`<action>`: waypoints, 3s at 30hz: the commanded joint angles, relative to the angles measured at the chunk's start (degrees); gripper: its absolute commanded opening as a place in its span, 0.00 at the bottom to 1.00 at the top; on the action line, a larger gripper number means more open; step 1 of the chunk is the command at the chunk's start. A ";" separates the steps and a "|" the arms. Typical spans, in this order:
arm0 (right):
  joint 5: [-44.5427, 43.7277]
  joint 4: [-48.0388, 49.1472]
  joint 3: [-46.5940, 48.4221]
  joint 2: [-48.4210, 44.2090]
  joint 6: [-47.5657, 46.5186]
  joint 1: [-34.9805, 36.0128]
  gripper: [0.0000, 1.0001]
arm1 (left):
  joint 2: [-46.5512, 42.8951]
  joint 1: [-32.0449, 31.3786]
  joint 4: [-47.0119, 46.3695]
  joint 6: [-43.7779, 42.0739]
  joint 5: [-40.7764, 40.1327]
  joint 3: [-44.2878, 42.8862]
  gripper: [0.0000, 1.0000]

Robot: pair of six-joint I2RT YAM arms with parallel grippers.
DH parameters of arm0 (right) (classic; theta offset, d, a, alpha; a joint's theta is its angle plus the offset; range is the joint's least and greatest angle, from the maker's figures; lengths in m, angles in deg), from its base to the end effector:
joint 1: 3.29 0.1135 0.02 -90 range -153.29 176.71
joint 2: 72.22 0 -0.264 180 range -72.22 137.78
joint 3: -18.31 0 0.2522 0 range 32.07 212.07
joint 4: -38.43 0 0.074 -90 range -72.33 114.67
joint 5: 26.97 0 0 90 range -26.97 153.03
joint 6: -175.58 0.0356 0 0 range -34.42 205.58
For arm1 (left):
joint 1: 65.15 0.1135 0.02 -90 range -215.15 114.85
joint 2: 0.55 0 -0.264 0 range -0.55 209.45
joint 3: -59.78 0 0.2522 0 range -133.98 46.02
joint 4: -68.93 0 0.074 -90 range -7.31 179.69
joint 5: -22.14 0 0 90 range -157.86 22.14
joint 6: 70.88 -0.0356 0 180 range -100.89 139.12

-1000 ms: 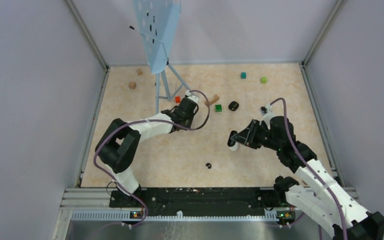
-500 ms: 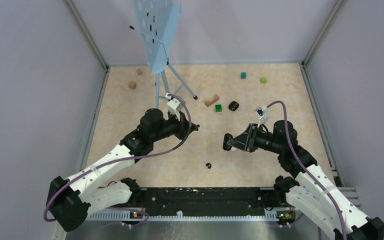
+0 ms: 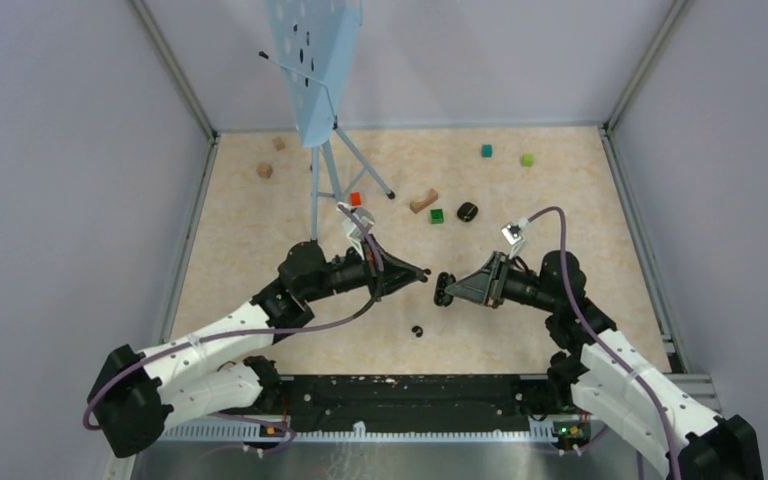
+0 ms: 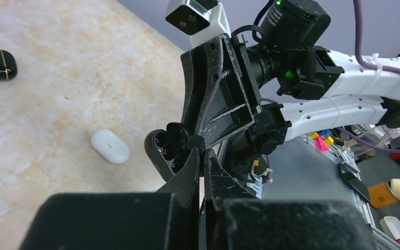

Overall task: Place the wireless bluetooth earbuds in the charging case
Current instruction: Insert the left earbud into the left side groove of the charging case.

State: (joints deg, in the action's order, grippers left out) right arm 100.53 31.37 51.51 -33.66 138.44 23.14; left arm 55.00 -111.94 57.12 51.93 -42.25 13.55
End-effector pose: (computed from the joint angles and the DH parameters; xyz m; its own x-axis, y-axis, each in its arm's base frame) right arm 0.1377 0.0926 0.2325 -0.8222 0.2976 -0.4853 -0.3811 0.3455 0.8576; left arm 0.1432 -0.1749 0.2950 -0.4913 -0.1906 -0.8499 0.8170 0.2372 -0.5256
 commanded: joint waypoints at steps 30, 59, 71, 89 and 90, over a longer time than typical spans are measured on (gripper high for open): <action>1.00 8.73 0.35 -2.00 4.49 -0.36 0.00 | 11.36 -2.96 -11.12 6.97 -1.98 -1.36 0.00; 0.60 5.97 2.43 -2.54 4.16 -0.38 0.00 | 14.47 -5.38 -4.36 2.12 -10.83 -4.15 0.00; -0.74 5.61 2.44 -2.18 4.68 -0.24 0.00 | 14.42 -8.56 6.27 -7.64 -16.27 -9.00 0.00; -1.72 7.19 2.26 -1.89 5.78 0.11 0.00 | 16.57 -15.18 18.27 -16.31 -26.23 -16.38 0.00; -1.72 7.31 2.24 -1.91 5.86 0.13 0.00 | 16.96 -15.75 18.76 -16.99 -27.39 -16.92 0.00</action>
State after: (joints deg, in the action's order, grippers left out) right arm 97.38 33.14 51.25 -34.77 143.29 23.16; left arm 69.92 -126.01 72.36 38.14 -65.83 -0.26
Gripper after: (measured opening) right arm 0.240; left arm 0.008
